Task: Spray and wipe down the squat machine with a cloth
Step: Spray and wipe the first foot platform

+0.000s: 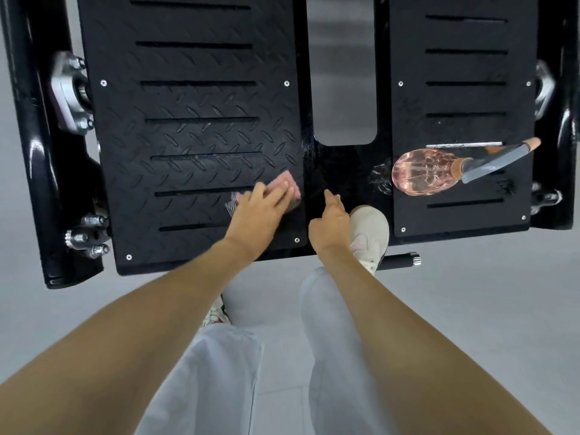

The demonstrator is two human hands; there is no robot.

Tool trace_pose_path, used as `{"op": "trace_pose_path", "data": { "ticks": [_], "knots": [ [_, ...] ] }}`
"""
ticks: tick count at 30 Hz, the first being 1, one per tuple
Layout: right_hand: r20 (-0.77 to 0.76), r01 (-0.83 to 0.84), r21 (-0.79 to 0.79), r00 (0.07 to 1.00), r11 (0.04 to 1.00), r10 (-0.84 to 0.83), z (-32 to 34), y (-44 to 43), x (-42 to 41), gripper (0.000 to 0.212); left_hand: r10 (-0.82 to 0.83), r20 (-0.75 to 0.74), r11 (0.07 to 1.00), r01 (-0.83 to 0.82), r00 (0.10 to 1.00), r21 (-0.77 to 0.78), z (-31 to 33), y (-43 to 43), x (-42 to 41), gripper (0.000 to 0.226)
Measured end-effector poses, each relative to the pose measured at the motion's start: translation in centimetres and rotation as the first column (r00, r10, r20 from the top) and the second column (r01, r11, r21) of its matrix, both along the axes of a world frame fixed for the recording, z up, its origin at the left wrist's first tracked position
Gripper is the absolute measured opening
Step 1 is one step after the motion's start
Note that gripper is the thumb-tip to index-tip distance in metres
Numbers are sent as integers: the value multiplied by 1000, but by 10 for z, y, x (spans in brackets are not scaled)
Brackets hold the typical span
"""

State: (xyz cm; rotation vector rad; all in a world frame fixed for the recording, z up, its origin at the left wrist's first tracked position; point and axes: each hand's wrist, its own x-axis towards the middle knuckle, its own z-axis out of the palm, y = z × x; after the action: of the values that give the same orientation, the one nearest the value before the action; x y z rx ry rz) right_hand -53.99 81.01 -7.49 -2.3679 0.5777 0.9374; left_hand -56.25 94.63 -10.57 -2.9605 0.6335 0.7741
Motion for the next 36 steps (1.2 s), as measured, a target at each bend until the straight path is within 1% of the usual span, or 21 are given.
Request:
{"op": "trace_pose_path", "data": {
  "ticks": [2, 4, 6, 7, 9, 11, 13, 14, 15, 17, 18, 19, 20, 22, 24, 25, 27, 30, 32, 34, 36],
  "knots": [
    [15, 8, 20, 1000, 1000, -8, -2, -4, -1, 70, -203, -29, 979, 202, 979, -23, 0, -3, -23, 76],
    [28, 30, 41, 999, 999, -31, -3, -6, -2, 70, -421, -53, 907, 420, 906, -30, 1, 7, -32, 74],
    [32, 69, 72, 997, 995, -72, -3, -8, -4, 71, -472, -31, 881, 473, 881, 26, -2, 24, -24, 79],
    [31, 93, 91, 995, 991, -96, -3, -9, -5, 73, -423, -27, 904, 424, 906, 63, -2, 31, -20, 80],
    [38, 114, 118, 992, 986, -120, -4, -10, -8, 75, -193, 50, 978, 188, 980, 95, -4, 37, -17, 80],
    [40, 83, 116, 995, 990, -88, -5, -12, -12, 77, 40, 94, 996, -47, 995, 73, -1, 31, -19, 79],
    [31, 2, 83, 1000, 997, -5, -6, -13, -13, 78, 74, 66, 996, -78, 995, 52, -1, 16, -27, 75],
    [26, -45, 61, 999, 997, 44, -5, -13, -13, 78, -18, 48, 999, 17, 999, 29, 1, 7, -30, 73],
    [23, -79, 46, 997, 996, 78, -4, -12, -13, 78, -181, 26, 983, 181, 983, 3, 2, 0, -34, 72],
    [11, -81, 41, 997, 996, 80, -2, -9, -10, 78, -547, -43, 837, 546, 836, -44, 8, -6, -36, 68],
    [9, -73, 42, 997, 996, 72, -1, -7, -9, 77, -635, -47, 772, 633, 771, -53, 8, -4, -32, 67],
    [6, -70, 41, 998, 997, 69, 0, -6, -8, 76, -640, -35, 768, 639, 767, -35, 6, 1, -26, 67],
    [0, -70, 42, 998, 997, 70, 1, -5, -7, 76, -575, -23, 818, 575, 818, 3, 4, 5, -22, 69],
    [-7, -72, 52, 997, 996, 73, 1, -4, -7, 78, -296, 24, 953, 294, 955, 78, 1, 12, -18, 73],
    [-13, -84, 48, 996, 995, 84, -1, -4, -10, 78, -57, 28, 996, 55, 998, 76, 4, 9, -20, 78],
    [-14, -99, 38, 995, 994, 100, -1, -4, -12, 77, -14, 2, 998, 14, 1000, 58, 4, 3, -26, 78],
    [-13, -142, 12, 990, 990, 142, -2, -2, -14, 73, -88, -43, 996, 88, 995, -12, 4, -6, -40, 76],
    [-25, -168, -15, 986, 986, 167, -1, 3, -12, 68, -345, -75, 938, 340, 935, -72, 2, 2, -54, 74],
    [-30, -156, -19, 987, 988, 156, -1, 6, -9, 66, -307, -65, 952, 306, 949, -26, -1, 22, -57, 76],
    [-30, -119, -7, 992, 993, 119, -3, 9, -10, 66, -47, 21, 999, 46, 999, 20, -7, 44, -61, 83],
    [-7, -115, -17, 993, 993, 115, -5, 12, -15, 67, 262, 119, 965, -261, 958, -26, -13, 52, -69, 87]
  ]
}}
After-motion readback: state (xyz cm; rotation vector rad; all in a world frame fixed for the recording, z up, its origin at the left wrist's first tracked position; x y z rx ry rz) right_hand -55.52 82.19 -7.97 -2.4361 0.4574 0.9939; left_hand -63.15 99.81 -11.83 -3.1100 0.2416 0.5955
